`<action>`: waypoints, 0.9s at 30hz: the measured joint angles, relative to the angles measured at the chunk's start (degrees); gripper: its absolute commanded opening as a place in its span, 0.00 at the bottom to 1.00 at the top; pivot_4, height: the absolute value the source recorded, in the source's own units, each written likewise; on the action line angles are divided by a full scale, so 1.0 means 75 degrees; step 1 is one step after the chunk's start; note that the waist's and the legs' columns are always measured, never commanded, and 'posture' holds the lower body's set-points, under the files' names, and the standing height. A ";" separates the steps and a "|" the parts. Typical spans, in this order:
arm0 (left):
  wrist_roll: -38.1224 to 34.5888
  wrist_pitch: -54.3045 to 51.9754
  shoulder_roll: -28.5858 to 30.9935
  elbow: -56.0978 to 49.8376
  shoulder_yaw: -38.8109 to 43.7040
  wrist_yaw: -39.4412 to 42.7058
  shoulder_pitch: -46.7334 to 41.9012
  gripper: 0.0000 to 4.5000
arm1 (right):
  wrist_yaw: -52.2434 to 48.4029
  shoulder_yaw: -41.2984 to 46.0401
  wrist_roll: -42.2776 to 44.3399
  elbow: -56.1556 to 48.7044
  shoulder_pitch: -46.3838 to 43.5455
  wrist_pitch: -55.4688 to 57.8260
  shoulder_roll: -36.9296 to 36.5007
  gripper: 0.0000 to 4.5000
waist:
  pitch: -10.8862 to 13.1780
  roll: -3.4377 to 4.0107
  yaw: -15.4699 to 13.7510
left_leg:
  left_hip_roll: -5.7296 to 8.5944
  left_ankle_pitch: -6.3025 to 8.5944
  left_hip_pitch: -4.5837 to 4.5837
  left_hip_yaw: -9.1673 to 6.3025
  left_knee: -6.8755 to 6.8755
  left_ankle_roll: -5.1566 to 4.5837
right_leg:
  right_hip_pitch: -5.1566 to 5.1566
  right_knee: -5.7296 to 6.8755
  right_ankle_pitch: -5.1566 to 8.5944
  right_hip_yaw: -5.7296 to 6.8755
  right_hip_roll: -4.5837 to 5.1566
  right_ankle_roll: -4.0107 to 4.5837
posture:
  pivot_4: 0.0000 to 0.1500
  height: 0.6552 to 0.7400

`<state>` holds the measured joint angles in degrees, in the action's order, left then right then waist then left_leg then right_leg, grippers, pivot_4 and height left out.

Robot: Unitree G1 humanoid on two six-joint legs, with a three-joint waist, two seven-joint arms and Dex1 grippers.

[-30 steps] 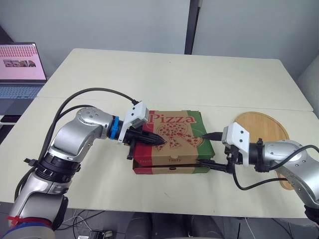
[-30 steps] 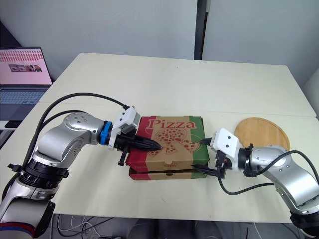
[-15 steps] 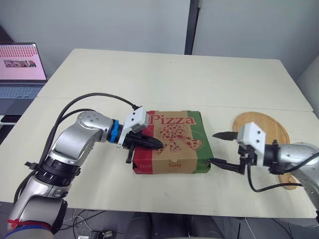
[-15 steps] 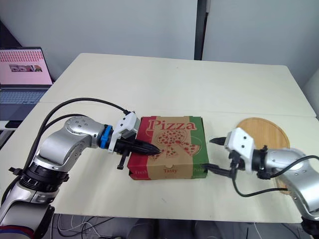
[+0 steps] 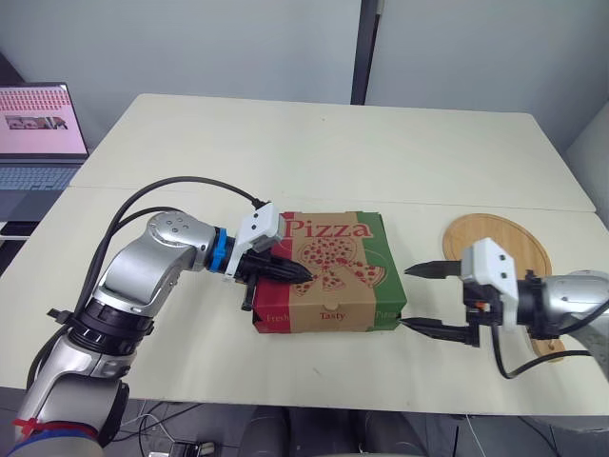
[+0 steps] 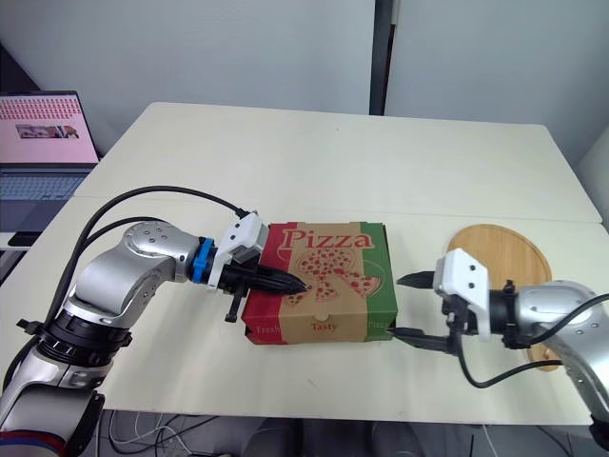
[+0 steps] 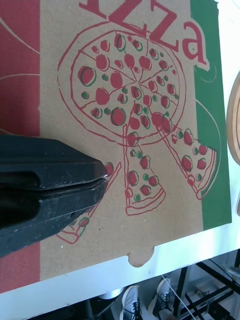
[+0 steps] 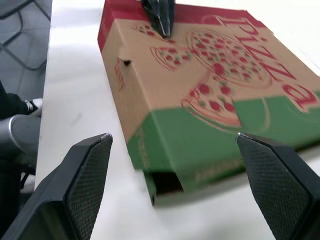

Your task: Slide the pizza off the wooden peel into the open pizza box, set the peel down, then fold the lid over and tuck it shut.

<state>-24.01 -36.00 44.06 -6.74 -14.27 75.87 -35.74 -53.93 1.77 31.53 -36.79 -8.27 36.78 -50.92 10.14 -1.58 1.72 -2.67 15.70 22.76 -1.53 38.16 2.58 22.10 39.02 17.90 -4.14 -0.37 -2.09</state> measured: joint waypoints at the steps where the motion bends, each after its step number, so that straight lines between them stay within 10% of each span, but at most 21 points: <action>1: -0.0002 -0.0009 -0.0007 -0.0009 0.0000 -0.0001 -0.0006 0.00 | 0.0101 -0.0197 -0.0197 -0.0011 -0.0063 -0.0067 0.0027 0.94 | 0.0000 0.0000 -0.0005 | 0.0000 0.0000 0.0001 -0.0001 0.0000 0.0000 | 0.0000 0.0000 0.0000 0.0001 0.0000 0.0000 | 1.00 1.00; 27: 0.0033 -0.0140 -0.0054 -0.0587 -0.0087 0.0312 -0.0128 0.00 | 0.1105 -0.1430 -0.2255 0.0339 -0.0494 -0.1307 0.1185 0.94 | -0.0001 0.0001 0.0003 | 0.0000 -0.0001 0.0000 -0.0002 0.0002 0.0000 | 0.0002 0.0006 0.0000 0.0002 0.0000 0.0000 | 1.00 1.00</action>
<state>-23.76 -37.05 43.66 -11.14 -14.93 78.20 -36.70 -45.64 -8.96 14.62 -34.25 -11.98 26.99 -42.03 10.13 -1.57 1.75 -2.67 15.69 22.76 -1.55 38.18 2.58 22.12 39.07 17.89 -4.13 -0.37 -2.09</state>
